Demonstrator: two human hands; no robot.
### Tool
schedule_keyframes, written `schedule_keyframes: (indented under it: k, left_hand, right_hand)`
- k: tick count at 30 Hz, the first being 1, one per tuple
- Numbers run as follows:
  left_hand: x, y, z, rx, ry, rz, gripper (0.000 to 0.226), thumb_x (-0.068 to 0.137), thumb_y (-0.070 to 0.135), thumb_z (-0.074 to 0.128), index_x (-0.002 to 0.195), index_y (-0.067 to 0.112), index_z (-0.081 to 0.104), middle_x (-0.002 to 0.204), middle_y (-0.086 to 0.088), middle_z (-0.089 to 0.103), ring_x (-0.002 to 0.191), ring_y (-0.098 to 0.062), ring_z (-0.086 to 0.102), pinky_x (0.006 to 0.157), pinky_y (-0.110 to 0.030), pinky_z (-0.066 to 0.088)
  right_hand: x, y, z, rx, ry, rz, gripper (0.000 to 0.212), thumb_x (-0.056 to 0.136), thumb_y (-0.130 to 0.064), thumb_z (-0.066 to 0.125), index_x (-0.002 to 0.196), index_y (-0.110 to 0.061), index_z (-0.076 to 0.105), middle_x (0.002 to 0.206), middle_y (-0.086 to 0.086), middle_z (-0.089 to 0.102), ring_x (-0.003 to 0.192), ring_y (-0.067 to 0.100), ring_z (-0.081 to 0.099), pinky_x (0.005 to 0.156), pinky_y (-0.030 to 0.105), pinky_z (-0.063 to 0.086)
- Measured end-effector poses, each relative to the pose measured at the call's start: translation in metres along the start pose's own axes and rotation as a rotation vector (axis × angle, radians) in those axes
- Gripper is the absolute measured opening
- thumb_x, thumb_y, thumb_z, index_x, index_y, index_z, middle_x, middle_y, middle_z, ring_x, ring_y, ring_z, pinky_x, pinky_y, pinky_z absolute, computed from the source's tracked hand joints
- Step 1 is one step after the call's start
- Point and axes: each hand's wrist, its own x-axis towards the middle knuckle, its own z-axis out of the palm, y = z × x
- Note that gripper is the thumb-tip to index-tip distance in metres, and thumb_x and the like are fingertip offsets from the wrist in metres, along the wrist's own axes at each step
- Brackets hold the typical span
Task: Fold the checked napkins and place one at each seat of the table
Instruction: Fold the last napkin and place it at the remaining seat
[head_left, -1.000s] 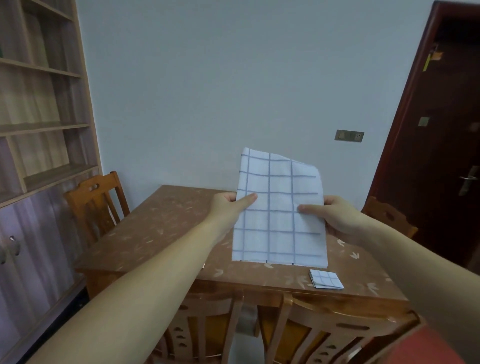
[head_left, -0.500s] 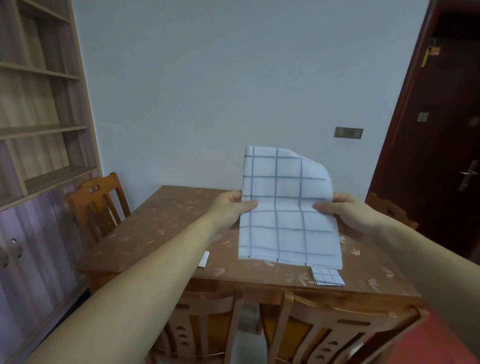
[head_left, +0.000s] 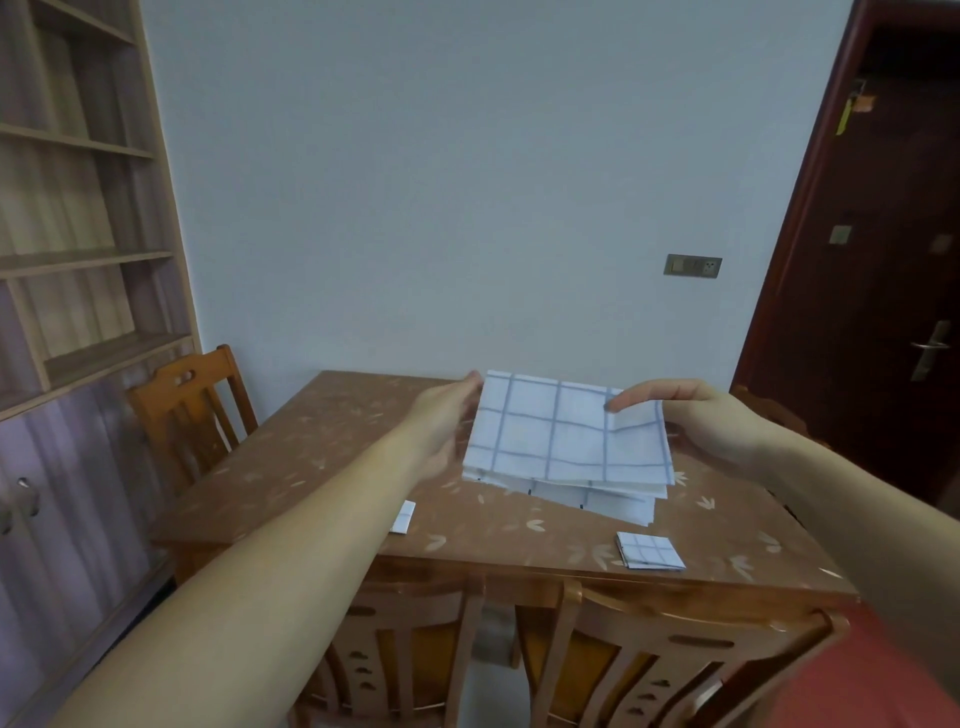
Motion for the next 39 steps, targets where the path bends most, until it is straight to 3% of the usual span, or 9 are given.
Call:
schedule_keyframes:
  k: [3,6,10,13,18,23,28,33,39]
  left_hand:
    - [-0.004,0.001,0.000,0.059,-0.064,-0.082,0.046,0.096,0.049,0.051,0.108,0.008,0.068,0.099,-0.009,0.074,0.079,-0.020,0.072,0.066,-0.030,0.056]
    - [-0.010,0.000,0.004,0.124,-0.106,-0.019,0.024,0.097,0.022,0.058,0.110,0.005,0.069,0.091,-0.008,0.072,0.061,-0.015,0.070,0.047,-0.021,0.050]
    - [-0.008,-0.001,0.005,0.292,-0.053,0.080,0.014,0.095,0.020,0.060,0.102,0.016,0.072,0.092,-0.005,0.074,0.076,-0.019,0.068,0.063,-0.027,0.050]
    - [-0.013,0.003,0.014,0.501,-0.121,0.142,0.013,0.095,0.018,0.059,0.097,0.023,0.071,0.090,0.002,0.072,0.079,-0.015,0.067,0.070,-0.029,0.053]
    - [-0.029,0.015,0.034,0.805,-0.316,0.244,0.014,0.095,0.026,0.058,0.097,0.023,0.072,0.080,0.017,0.068,0.067,0.006,0.060,0.058,-0.012,0.045]
    - [-0.035,0.022,0.037,0.773,-0.292,0.264,0.009,0.089,0.025,0.066,0.089,0.028,0.074,0.081,0.015,0.070,0.076,-0.001,0.064,0.071,-0.021,0.049]
    - [-0.033,0.018,0.038,0.587,-0.126,0.298,0.008,0.081,0.017,0.076,0.089,0.019,0.075,0.079,0.005,0.072,0.070,-0.004,0.063,0.071,-0.020,0.049]
    - [-0.031,0.015,0.038,0.492,-0.108,0.278,0.016,0.081,0.011,0.076,0.097,0.013,0.075,0.084,0.001,0.074,0.072,-0.008,0.067,0.071,-0.019,0.053]
    - [-0.031,0.015,0.042,0.484,-0.093,0.298,0.017,0.081,0.010,0.076,0.098,0.012,0.075,0.081,0.002,0.072,0.069,-0.006,0.066,0.072,-0.020,0.054]
  right_hand:
    - [-0.001,-0.001,-0.003,-0.059,0.059,-0.026,0.050,0.099,0.006,0.036,0.091,-0.016,0.080,0.122,0.002,0.068,0.106,0.022,0.067,0.079,0.025,0.058]
    - [-0.004,0.002,-0.003,-0.098,0.049,-0.020,0.046,0.098,0.005,0.042,0.091,-0.019,0.080,0.122,0.001,0.069,0.106,0.022,0.068,0.083,0.029,0.058]
    - [-0.009,0.000,-0.002,-0.130,0.077,-0.055,0.040,0.091,0.011,0.048,0.089,-0.018,0.076,0.111,0.005,0.072,0.103,0.021,0.067,0.079,0.027,0.054]
    - [-0.008,-0.005,0.005,-0.146,0.200,-0.114,0.026,0.093,-0.002,0.056,0.096,-0.022,0.071,0.109,-0.001,0.071,0.108,0.018,0.066,0.092,0.037,0.051]
    - [-0.009,-0.019,0.028,-0.304,0.019,-0.120,0.022,0.091,-0.033,0.066,0.111,-0.025,0.068,0.101,-0.015,0.070,0.094,-0.001,0.065,0.081,0.017,0.053]
    - [-0.012,-0.016,0.027,-0.244,-0.002,-0.119,0.018,0.088,-0.023,0.071,0.088,-0.006,0.077,0.088,0.006,0.077,0.079,0.008,0.070,0.073,0.019,0.056]
    - [-0.019,-0.014,0.021,-0.034,0.036,-0.115,0.014,0.086,-0.019,0.071,0.088,-0.005,0.077,0.086,0.006,0.078,0.080,0.014,0.074,0.069,0.020,0.058]
    - [-0.022,-0.010,0.017,0.071,0.055,-0.101,0.018,0.091,-0.019,0.066,0.077,-0.011,0.073,0.067,-0.003,0.072,0.059,0.006,0.067,0.057,0.014,0.052]
    - [-0.024,-0.009,0.011,-0.016,0.079,-0.117,0.013,0.087,-0.025,0.070,0.083,-0.016,0.078,0.091,0.006,0.077,0.085,0.016,0.072,0.081,0.029,0.059]
